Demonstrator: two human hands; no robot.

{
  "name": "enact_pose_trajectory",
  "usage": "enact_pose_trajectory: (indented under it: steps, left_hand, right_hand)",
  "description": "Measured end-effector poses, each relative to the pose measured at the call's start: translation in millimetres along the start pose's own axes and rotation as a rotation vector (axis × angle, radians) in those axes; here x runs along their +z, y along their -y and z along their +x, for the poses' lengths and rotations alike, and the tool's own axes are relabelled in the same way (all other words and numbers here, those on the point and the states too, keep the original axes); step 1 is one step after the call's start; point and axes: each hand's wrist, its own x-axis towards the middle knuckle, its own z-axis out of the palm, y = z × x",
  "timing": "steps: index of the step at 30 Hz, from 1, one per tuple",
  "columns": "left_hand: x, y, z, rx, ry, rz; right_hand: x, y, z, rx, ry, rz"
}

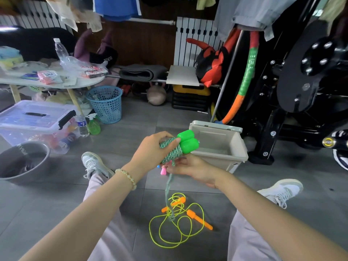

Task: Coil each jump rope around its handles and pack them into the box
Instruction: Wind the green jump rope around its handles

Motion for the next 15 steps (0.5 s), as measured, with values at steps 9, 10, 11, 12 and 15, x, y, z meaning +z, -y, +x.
enact_pose_trajectory:
  steps: [9, 10, 11, 12, 15]
  left_hand:
    - [-4, 12, 3, -0.087, -0.034, 0.029]
    - [-4, 12, 3, -0.09, -0.024, 0.027]
    - [-4, 12, 4, -0.083, -0.006, 0.028]
    - [-4, 12, 4, -0.071, 0.022, 0.039]
    - [-4, 7, 3, 0.003, 0.124, 0.083]
  right_hand:
    - [-8, 16, -2, 0.03, -0.197, -0.535]
    - [-11, 19, -4, 0.004, -0.193, -0.642]
    - [-14, 24, -7, -0.026, -0.196, -0.74]
    - [-17, 28, -9, -0.071, -0.208, -0.819]
    - [-28, 44, -16, -0.219, -0.251, -0.879]
